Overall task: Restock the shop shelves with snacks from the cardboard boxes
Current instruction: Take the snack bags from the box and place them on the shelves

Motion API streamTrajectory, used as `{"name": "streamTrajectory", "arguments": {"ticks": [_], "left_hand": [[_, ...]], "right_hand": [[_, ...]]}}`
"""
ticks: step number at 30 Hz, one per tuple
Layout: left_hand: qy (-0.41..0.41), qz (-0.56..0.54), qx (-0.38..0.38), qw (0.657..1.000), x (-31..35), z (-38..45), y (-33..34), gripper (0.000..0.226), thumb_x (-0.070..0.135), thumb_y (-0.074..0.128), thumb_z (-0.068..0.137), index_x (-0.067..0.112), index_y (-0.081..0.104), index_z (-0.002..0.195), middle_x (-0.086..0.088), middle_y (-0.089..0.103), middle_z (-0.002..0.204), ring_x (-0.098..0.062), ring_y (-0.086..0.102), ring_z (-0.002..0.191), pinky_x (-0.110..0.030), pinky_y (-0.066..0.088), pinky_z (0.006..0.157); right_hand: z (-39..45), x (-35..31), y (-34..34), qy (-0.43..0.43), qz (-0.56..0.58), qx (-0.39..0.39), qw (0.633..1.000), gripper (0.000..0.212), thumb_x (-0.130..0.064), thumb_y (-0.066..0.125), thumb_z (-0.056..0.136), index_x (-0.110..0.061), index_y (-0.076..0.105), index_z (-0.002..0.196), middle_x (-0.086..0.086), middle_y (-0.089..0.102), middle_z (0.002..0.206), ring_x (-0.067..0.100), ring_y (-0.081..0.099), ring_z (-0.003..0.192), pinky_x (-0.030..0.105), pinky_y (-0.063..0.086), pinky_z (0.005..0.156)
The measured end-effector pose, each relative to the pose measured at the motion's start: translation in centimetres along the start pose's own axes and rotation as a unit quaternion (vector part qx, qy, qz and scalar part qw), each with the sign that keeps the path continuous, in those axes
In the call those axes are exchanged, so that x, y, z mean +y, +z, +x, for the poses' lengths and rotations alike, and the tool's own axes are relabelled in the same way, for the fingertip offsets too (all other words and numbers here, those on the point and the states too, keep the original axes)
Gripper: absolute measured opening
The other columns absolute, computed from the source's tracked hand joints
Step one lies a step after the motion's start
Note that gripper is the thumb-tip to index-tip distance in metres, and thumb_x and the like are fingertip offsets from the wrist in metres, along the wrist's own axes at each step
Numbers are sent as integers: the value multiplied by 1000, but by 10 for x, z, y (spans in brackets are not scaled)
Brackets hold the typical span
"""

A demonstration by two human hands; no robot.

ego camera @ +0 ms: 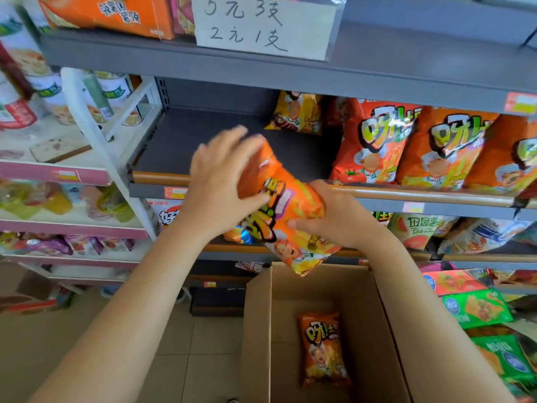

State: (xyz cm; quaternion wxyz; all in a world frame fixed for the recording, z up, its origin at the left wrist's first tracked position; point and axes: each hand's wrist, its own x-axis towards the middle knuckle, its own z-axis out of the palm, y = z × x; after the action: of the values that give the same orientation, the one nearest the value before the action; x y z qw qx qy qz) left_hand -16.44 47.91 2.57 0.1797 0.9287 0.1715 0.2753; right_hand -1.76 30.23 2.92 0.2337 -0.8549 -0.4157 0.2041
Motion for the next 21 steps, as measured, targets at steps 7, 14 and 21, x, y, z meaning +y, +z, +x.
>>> {"name": "streamTrajectory", "arguments": {"ticks": [7, 14, 21], "left_hand": [[-359, -468, -129, 797, 3, -20, 28, 83, 72, 80, 58, 29, 56, 125, 3, 70, 120, -18, 67, 112, -45, 54, 97], [-366, -456, -112, 803, 11, 12, 38, 69, 65, 84, 54, 30, 64, 110, 2, 76, 105, -18, 74, 94, -40, 58, 83], [-393, -439, 22, 808, -13, 85, 32, 36, 40, 80, 80, 16, 70, 104, -1, 76, 85, -9, 72, 62, -21, 53, 49]], "right_hand": [[-3, 6, -9, 12, 353, 58, 934, 42, -54, 67, 86, -31, 61, 120, -9, 74, 111, 11, 71, 102, 45, 54, 97], [17, 3, 2, 28, 317, 98, 943, 38, -56, 57, 94, -25, 65, 113, -9, 74, 101, 8, 70, 95, 38, 55, 92], [45, 19, -28, 32, 262, 184, 947, 48, -43, 53, 100, -19, 47, 141, -4, 60, 125, 10, 57, 106, 21, 47, 81]]}}
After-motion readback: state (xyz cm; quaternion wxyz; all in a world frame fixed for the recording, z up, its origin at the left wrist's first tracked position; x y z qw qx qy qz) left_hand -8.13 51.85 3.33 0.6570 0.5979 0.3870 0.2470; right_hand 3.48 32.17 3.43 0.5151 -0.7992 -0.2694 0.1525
